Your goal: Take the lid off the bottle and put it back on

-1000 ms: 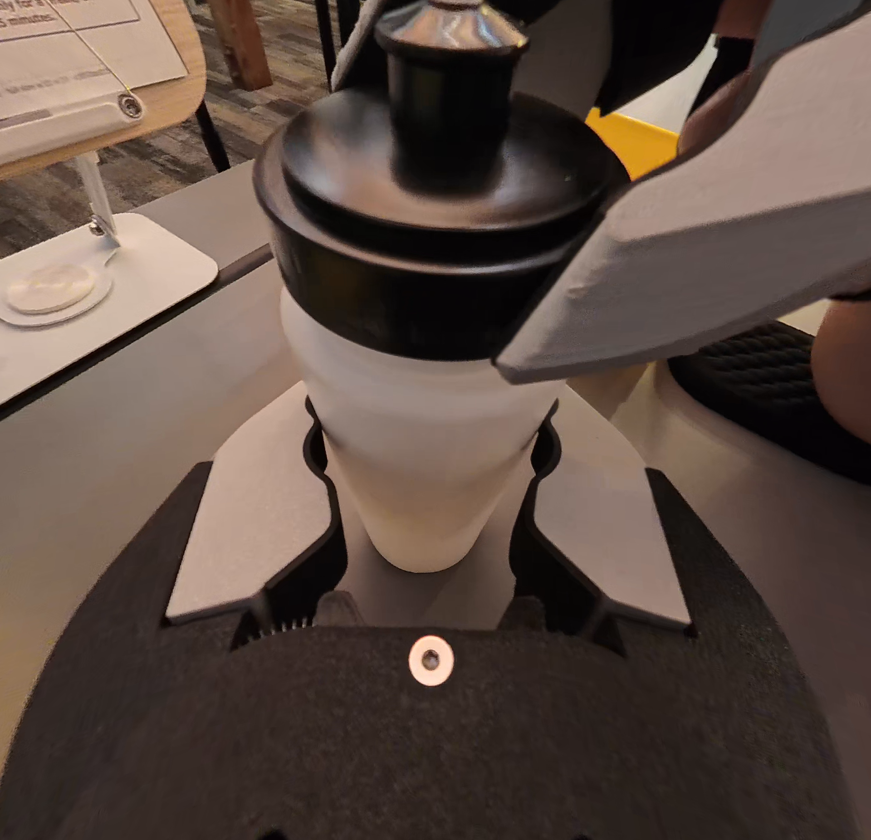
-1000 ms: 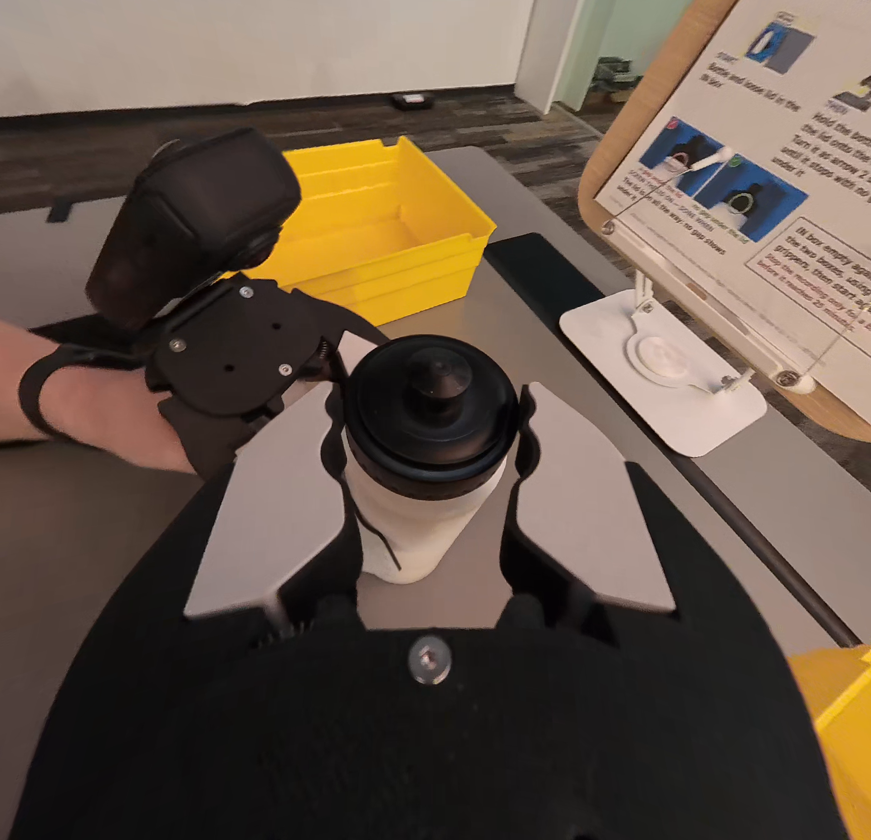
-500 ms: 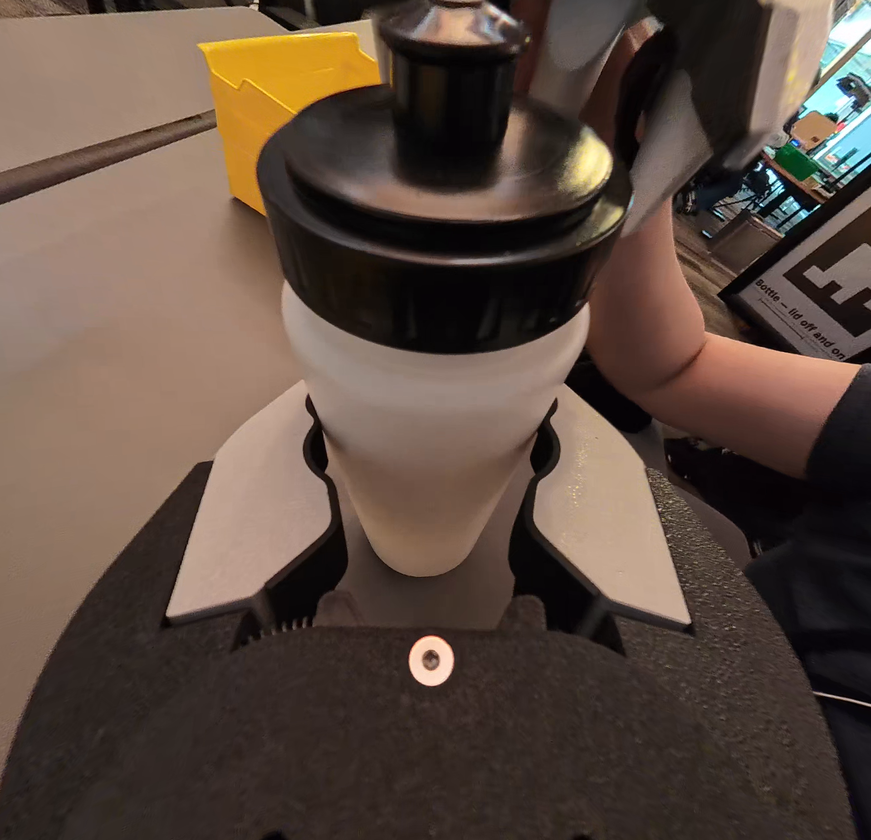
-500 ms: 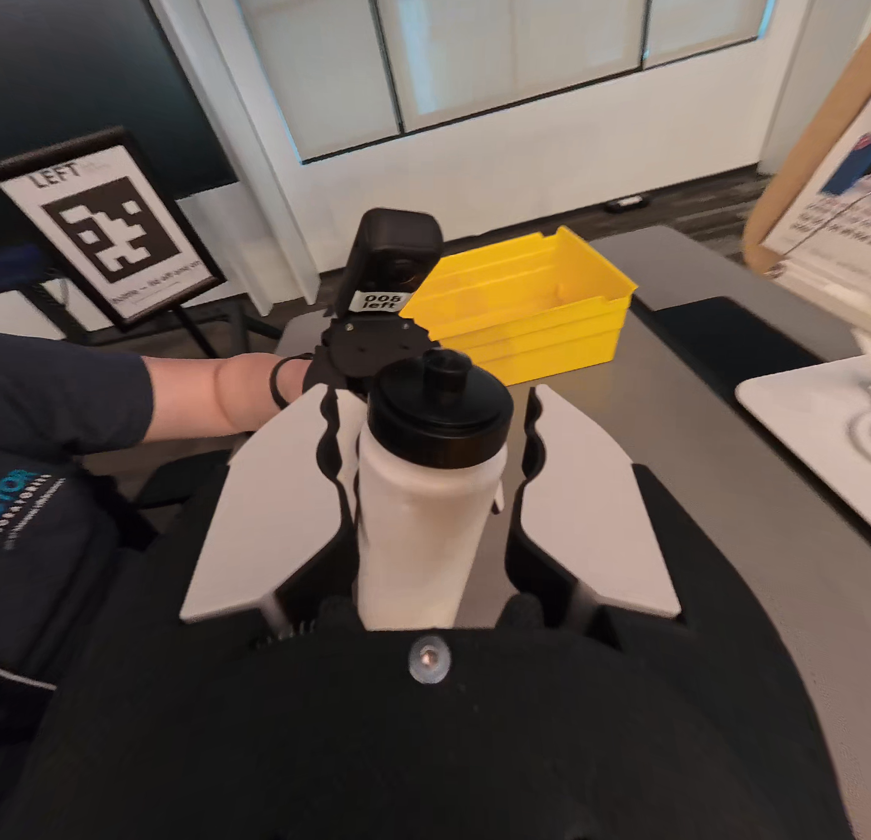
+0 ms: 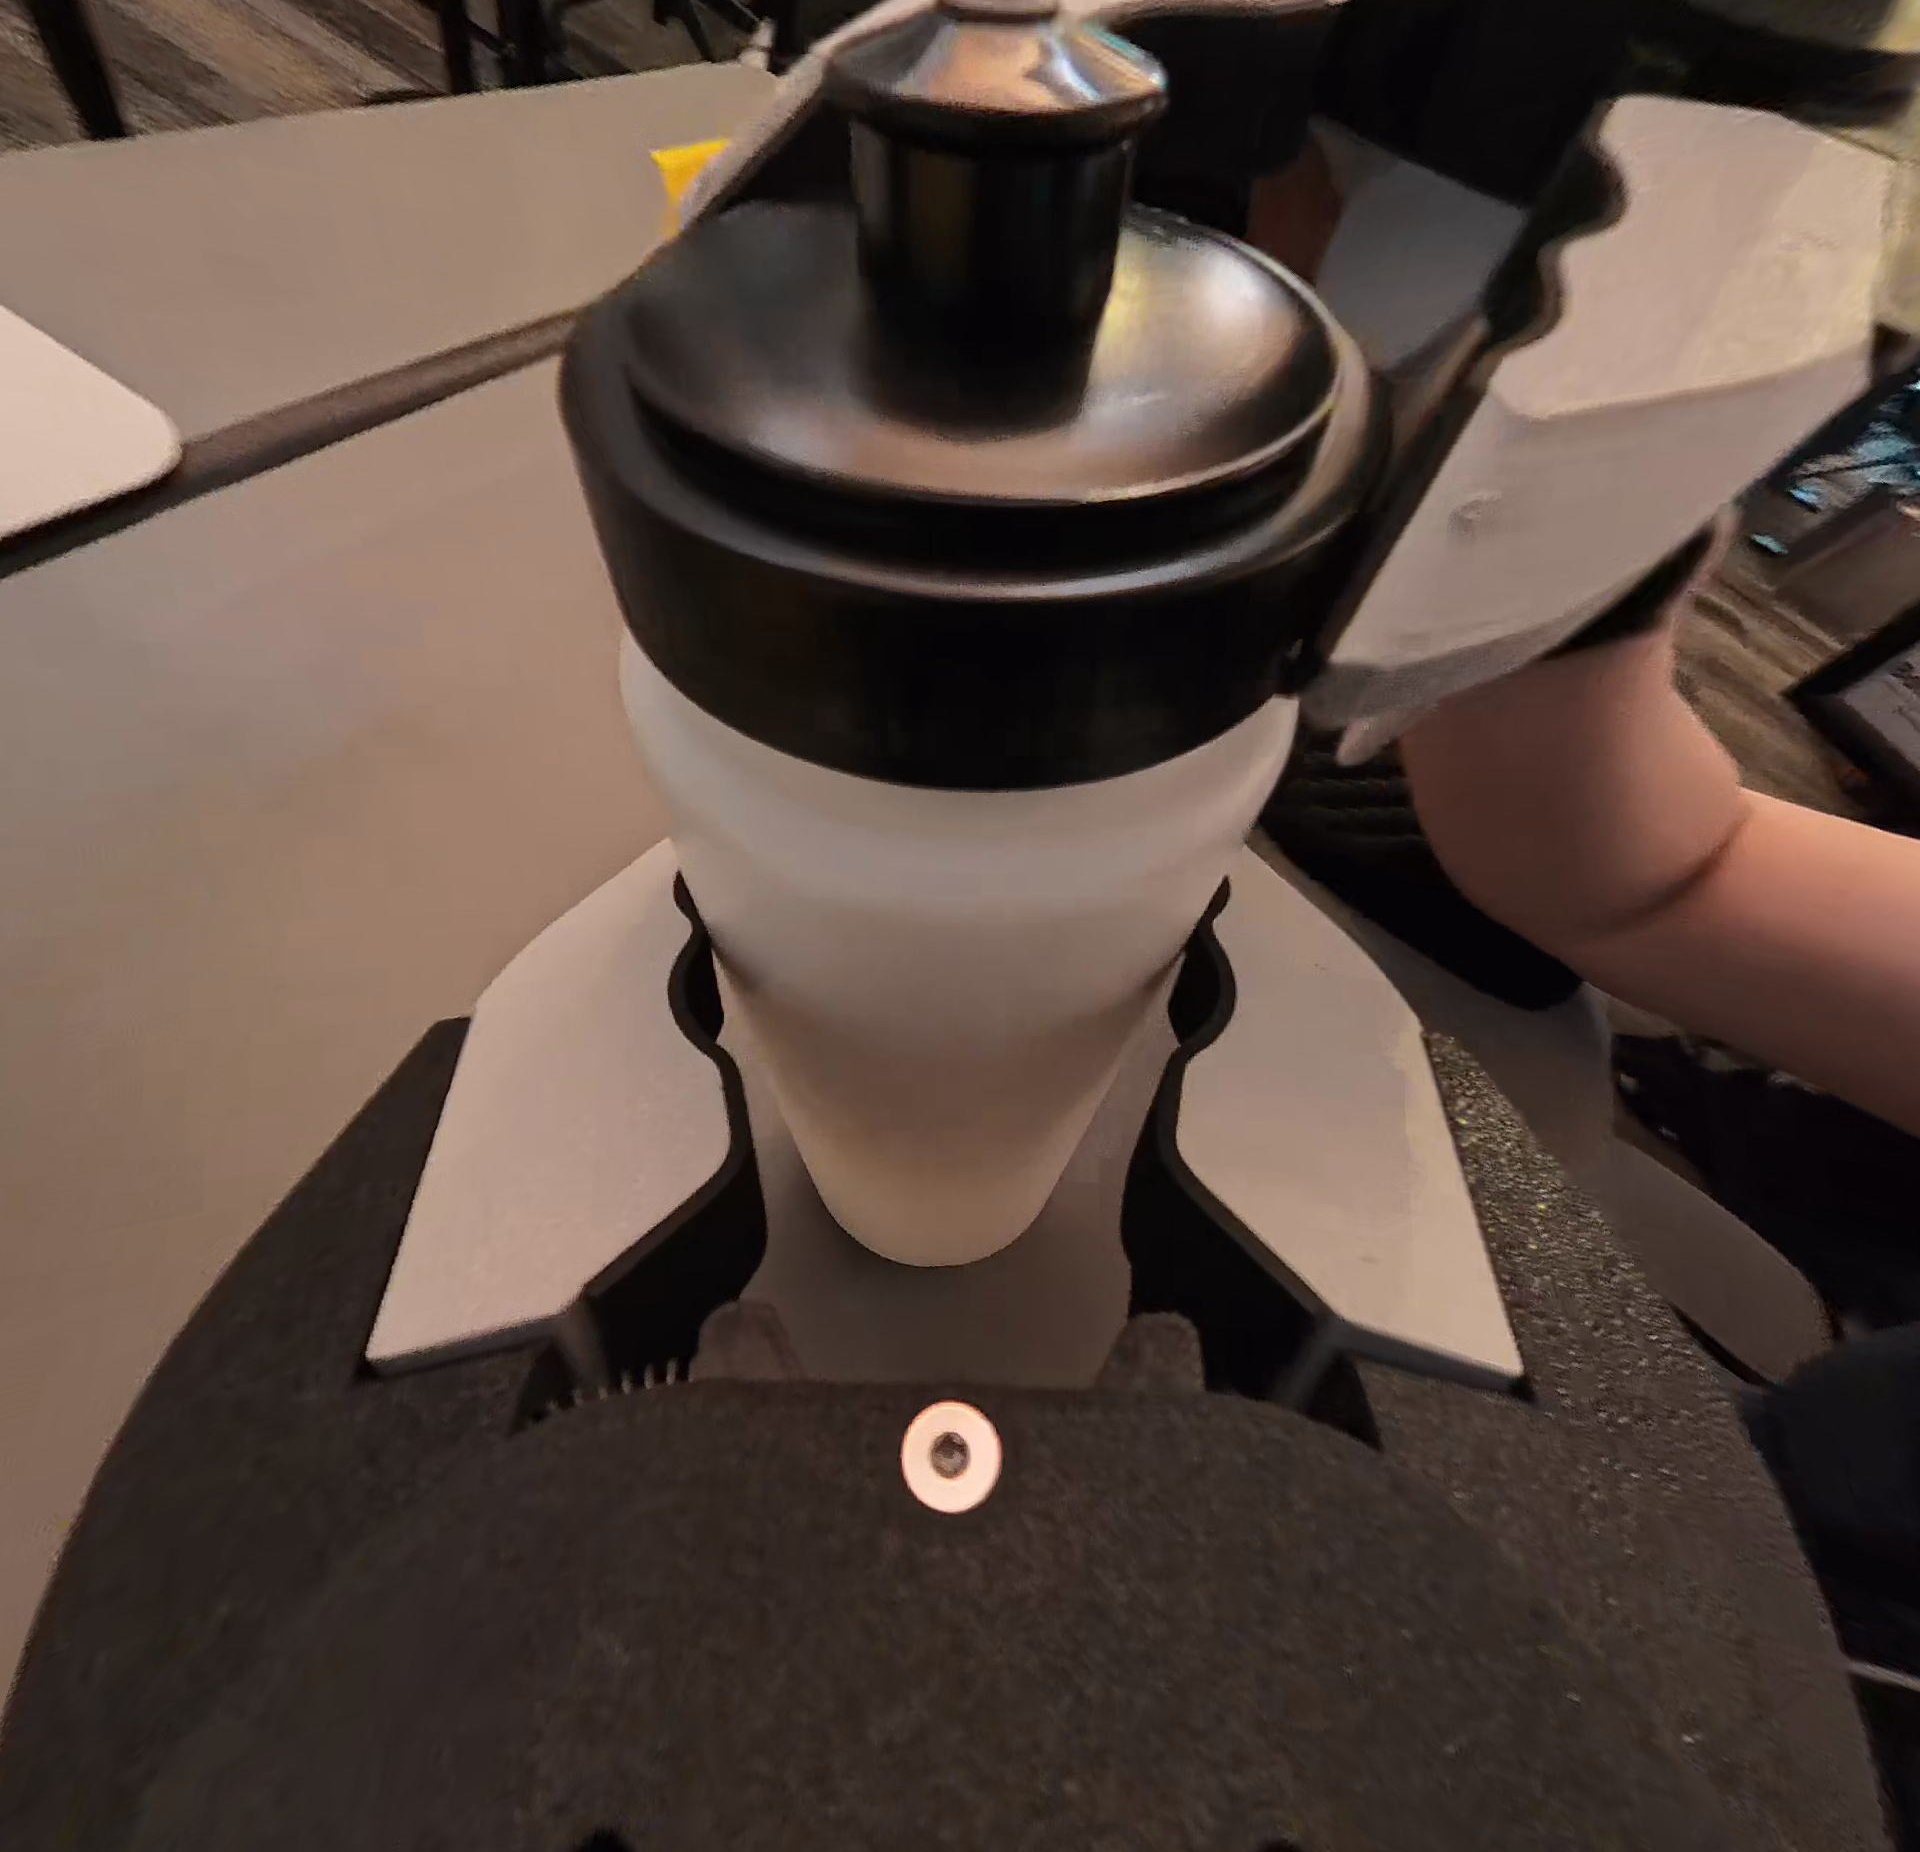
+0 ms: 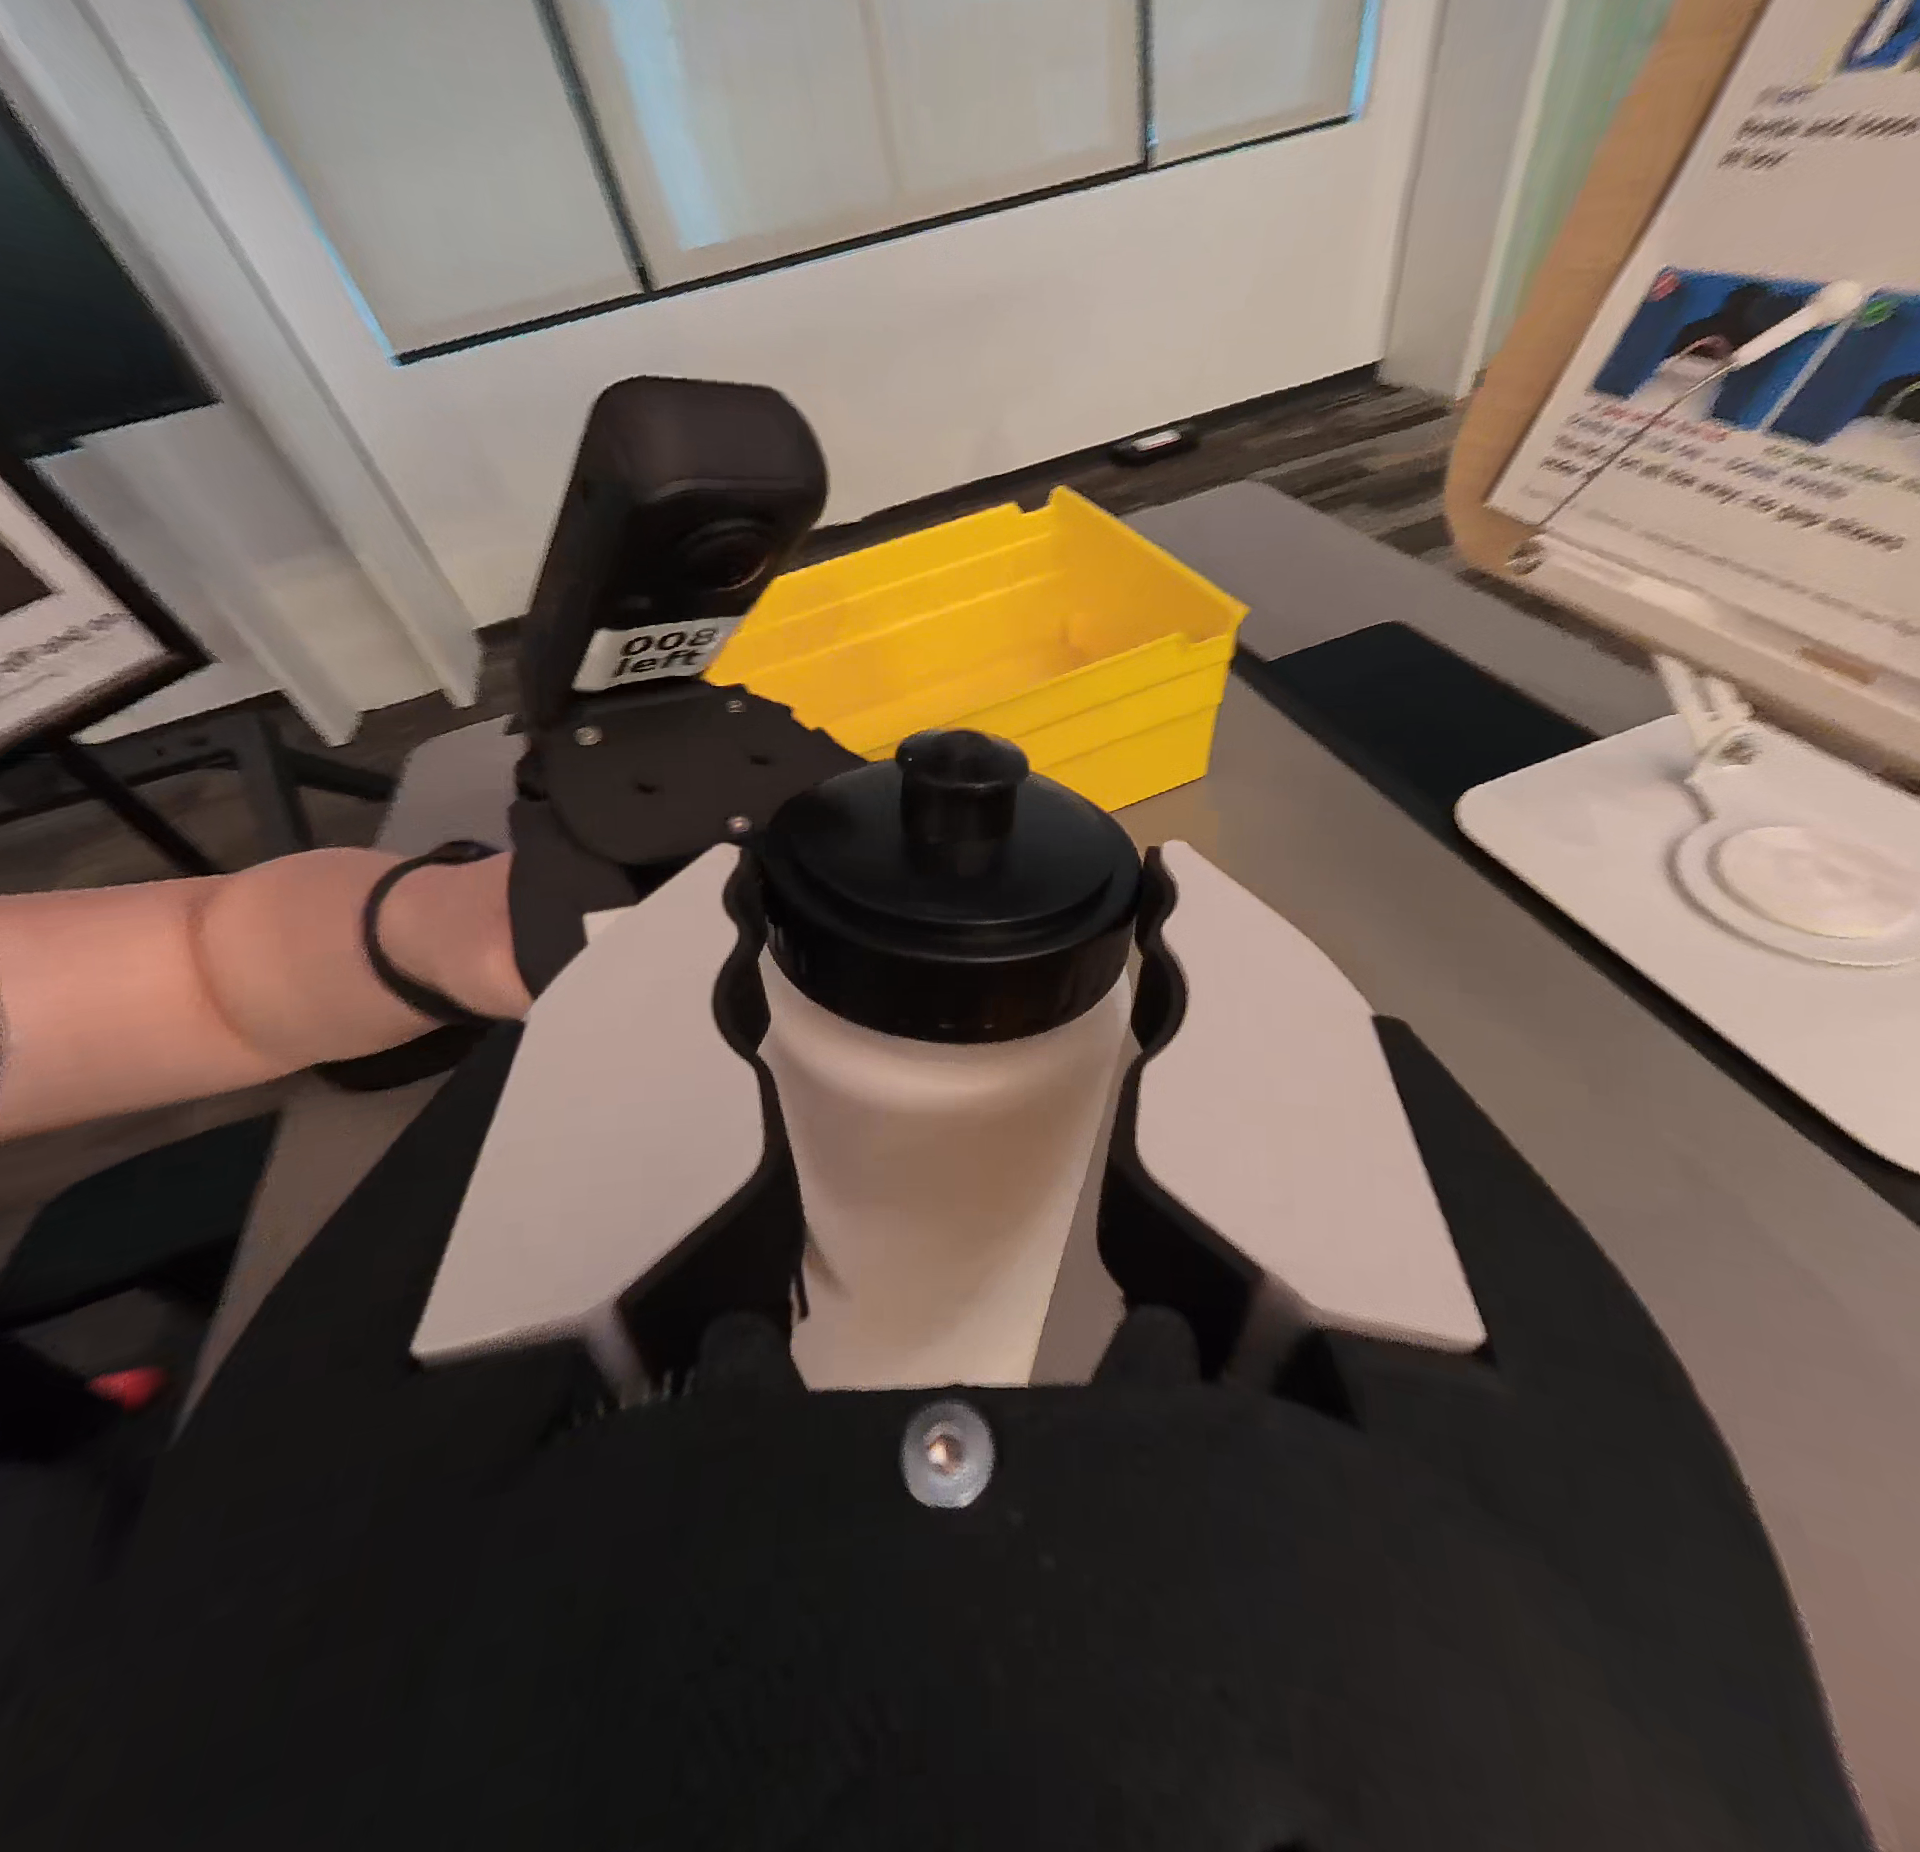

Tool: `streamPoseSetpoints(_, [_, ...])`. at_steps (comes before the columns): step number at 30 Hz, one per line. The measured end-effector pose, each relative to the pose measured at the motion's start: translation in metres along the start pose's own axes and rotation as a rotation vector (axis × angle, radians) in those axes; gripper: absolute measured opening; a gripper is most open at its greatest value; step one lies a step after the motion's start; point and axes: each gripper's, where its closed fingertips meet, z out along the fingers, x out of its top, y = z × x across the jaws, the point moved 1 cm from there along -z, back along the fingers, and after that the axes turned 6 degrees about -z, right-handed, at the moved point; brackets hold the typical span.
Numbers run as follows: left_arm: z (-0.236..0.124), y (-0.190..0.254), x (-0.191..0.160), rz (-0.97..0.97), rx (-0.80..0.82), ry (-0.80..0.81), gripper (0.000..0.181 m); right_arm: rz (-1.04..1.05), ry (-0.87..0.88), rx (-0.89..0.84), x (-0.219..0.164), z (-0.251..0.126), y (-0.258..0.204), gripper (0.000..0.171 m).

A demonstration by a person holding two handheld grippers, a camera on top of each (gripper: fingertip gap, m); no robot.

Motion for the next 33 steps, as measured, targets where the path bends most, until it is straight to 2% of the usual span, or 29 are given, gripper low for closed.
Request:
streamPoseSetpoints(5, [-0.005, -0.021, 0.007, 0.098, 0.234, 0.076, 0.086, -0.110, 0.063, -0.232, 0.004, 0.007, 0.001, 0.070])
streamPoseSetpoints(7, [-0.007, -0.029, 0.008, 0.144, 0.313, 0.092, 0.086, -0.169, 0.068, -0.244, 0.003, 0.010, 0.000, 0.070])
streamPoseSetpoints(10, [-0.007, -0.031, 0.009, 0.171, 0.335, 0.099, 0.086, -0.144, 0.053, -0.085, 0.005, 0.006, -0.004, 0.080])
streamPoseSetpoints(13, [-0.005, -0.027, 0.008, 0.185, 0.322, 0.098, 0.086, -0.067, 0.081, 0.061, 0.008, -0.005, -0.001, 0.082])
streamPoseSetpoints(18, [0.001, -0.018, 0.006, 0.231, 0.298, 0.081, 0.087, -0.077, 0.065, 0.170, 0.003, -0.009, -0.005, 0.081])
streamPoseSetpoints(23, [0.002, -0.014, 0.005, 0.250, 0.298, 0.072, 0.087, -0.109, 0.061, 0.187, 0.001, -0.007, -0.012, 0.072])
streamPoseSetpoints(26, [0.000, -0.017, 0.005, 0.222, 0.310, 0.079, 0.087, -0.118, 0.064, 0.122, 0.002, -0.003, -0.009, 0.072])
streamPoseSetpoints(33, [-0.005, -0.028, 0.007, 0.174, 0.357, 0.102, 0.086, -0.041, 0.141, -0.213, 0.005, 0.010, -0.002, 0.072])
